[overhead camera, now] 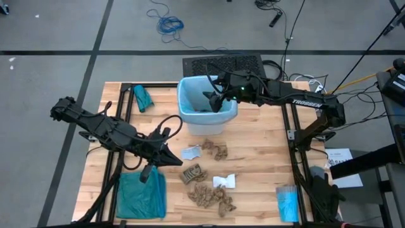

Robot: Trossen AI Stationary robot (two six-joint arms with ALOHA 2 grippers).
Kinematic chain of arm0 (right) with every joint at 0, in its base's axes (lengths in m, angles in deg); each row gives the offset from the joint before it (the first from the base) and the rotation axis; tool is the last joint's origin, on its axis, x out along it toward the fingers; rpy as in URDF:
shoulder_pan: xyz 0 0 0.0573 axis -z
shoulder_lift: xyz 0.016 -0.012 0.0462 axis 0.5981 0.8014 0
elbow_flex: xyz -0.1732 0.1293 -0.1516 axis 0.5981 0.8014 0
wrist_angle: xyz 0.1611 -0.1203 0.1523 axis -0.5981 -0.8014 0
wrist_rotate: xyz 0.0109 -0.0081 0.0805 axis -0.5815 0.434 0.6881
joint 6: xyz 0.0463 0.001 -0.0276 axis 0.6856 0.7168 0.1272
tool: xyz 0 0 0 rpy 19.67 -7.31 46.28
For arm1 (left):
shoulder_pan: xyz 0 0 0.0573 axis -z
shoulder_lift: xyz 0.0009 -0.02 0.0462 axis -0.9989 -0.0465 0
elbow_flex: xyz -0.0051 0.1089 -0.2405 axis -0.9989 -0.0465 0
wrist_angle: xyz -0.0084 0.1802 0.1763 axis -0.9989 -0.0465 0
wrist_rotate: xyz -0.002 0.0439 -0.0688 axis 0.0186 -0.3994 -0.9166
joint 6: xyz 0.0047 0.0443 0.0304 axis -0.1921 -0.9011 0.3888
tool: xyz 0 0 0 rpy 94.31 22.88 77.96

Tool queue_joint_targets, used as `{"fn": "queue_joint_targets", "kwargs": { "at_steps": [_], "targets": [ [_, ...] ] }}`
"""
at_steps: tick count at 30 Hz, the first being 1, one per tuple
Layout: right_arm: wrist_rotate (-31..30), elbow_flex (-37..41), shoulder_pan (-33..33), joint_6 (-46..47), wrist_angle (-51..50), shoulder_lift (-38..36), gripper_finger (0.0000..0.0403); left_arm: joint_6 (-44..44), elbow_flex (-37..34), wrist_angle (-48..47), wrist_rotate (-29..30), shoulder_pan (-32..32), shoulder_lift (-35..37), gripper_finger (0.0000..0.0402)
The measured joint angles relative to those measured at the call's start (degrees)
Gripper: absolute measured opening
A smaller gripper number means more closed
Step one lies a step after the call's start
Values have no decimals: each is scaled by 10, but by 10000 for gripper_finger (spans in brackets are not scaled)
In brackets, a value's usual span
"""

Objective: Place trash/remove bag and relplace
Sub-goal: Put the brown paper napkin into the white trash bin

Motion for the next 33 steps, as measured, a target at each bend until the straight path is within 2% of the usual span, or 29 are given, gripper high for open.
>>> {"fn": "queue_joint_targets", "kwargs": {
  "at_steps": [7, 12, 18, 25, 29, 33],
  "targets": [
    [1, 0, 0, 6, 2, 0, 300, 0, 0, 0, 0, 0, 0, 0],
    [37, 0, -13, 35, -8, 0, 299, 1, 0, -31, 3, 0, 0, 0],
    [36, 0, -94, 59, -45, 0, 277, 1, 0, -75, 28, 0, -2, 0],
    [-41, 1, -201, 127, -128, 0, 232, 1, -8, -107, 30, 0, -2, 0],
    [-66, 34, -251, 203, -181, 0, 211, 20, -34, -109, 30, 0, -2, 0],
    [-65, 93, -294, 274, -157, 0, 196, 31, -49, -106, 30, 0, -6, 0]
  ]
}}
